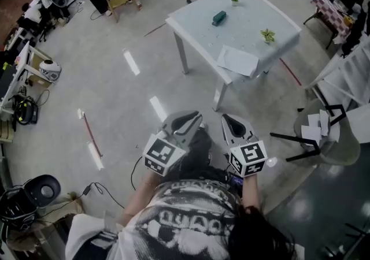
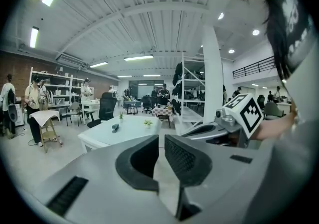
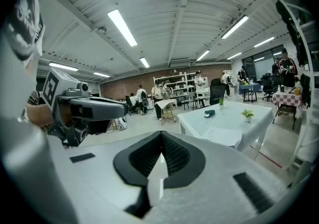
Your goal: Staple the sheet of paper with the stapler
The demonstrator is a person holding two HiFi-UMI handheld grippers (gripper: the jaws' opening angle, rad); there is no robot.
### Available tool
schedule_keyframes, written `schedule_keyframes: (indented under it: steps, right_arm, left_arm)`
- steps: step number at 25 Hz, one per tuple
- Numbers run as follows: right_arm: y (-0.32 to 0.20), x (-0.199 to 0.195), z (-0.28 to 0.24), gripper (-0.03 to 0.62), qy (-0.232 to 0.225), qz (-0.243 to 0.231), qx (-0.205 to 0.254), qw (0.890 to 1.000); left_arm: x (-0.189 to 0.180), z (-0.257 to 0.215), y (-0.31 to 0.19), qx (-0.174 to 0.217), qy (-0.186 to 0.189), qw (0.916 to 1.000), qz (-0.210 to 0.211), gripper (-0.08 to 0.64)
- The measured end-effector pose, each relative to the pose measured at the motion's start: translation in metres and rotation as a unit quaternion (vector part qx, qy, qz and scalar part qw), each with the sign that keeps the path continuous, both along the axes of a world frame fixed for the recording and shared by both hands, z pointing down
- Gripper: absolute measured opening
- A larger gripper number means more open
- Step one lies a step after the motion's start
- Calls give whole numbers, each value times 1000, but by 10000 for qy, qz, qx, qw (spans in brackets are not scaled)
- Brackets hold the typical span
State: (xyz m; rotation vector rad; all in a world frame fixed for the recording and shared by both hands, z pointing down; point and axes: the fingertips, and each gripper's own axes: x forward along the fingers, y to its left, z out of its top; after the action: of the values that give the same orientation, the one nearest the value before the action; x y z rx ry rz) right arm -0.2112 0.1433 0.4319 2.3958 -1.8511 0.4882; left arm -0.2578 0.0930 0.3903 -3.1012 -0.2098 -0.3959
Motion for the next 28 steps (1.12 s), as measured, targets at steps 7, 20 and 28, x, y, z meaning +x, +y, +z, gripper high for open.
schedule_keyframes:
  steps: [7,20,28]
  right_arm:
    - [-1,27,8,-8,-127,163,-44,9998]
    - [-33,176,31,-8,-240,388,-480,9978]
    - [-69,257,48,-7,-386,322,-806,9955]
  left_arm:
    - [31,6,2,9,-125,9996,263,34]
    - [184,24,-46,-171,-149,9988,429,34]
    - [266,44,-98,-331,-365,9985,249,34]
